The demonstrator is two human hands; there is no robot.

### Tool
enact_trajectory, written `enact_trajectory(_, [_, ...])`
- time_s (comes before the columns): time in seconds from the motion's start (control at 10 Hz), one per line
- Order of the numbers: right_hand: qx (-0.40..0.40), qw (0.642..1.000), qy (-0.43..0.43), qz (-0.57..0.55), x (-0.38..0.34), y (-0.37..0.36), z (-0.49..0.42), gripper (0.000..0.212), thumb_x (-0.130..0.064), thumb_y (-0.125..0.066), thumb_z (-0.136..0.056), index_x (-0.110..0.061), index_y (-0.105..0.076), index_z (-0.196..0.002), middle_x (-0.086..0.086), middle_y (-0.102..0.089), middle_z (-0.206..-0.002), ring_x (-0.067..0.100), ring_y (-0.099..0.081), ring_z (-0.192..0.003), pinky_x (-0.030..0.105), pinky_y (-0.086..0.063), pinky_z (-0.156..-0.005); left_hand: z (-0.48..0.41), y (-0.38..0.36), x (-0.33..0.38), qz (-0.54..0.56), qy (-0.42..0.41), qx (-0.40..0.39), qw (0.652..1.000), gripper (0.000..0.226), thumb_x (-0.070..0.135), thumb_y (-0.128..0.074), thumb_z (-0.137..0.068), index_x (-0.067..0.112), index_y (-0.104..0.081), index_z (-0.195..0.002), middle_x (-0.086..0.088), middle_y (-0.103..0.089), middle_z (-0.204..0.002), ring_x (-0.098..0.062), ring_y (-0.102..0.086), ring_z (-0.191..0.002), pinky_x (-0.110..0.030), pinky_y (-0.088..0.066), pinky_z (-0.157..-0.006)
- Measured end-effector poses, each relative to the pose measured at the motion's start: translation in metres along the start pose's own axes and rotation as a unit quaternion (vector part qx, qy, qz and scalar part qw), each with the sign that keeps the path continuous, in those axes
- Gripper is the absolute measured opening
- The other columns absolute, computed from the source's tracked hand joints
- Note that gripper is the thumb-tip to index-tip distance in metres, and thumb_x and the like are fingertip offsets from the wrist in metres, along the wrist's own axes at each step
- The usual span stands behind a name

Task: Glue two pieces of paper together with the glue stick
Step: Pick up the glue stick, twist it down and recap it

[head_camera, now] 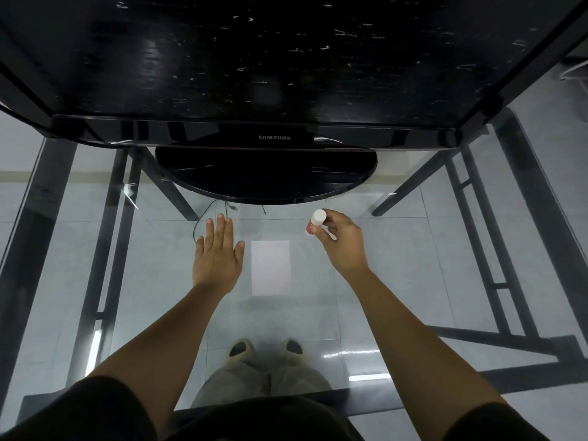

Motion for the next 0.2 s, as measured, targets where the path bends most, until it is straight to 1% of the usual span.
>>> enact_trajectory(0.1, [-0.006,1.000,0.006,0.007,-0.0021,0.0005,0.0022,0.028,-0.017,-0.065,-0.086,-0.012,-0.061,-0.113,0.003,-0.066,-0.110,0.015,-0.060,-0.106,0.032,-0.047,-0.099,0.0020,0.0003,0.0001,0.004,0.001,-0.008,1.000,0.061,0.044,-0.005,-0.095,0.014,0.006,-0.146,-0.006,0.005,-0.158,-0.024,0.009,-0.144,-0.043,-0.006,-0.116])
enact_trajectory(0.2, [-0.006,1.000,-0.005,0.004,0.0003,0.0006,0.0028,0.045,-0.021,-0.069,-0.083,-0.013,-0.055,-0.124,0.003,-0.062,-0.120,0.013,-0.056,-0.111,0.027,-0.043,-0.100,-0.0020,0.0023,0.0015,0.011,0.004,-0.009,1.000,0.059,0.043,-0.008,-0.096,0.014,0.004,-0.146,-0.006,0.005,-0.158,-0.024,0.009,-0.144,-0.043,-0.006,-0.116])
Point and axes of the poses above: each hand's wrist, its own z-axis away from the middle knuckle, its own y-axis out of the back of the hand, x = y × z, the point moved 7 cm from there along -z, towards the middle knuckle
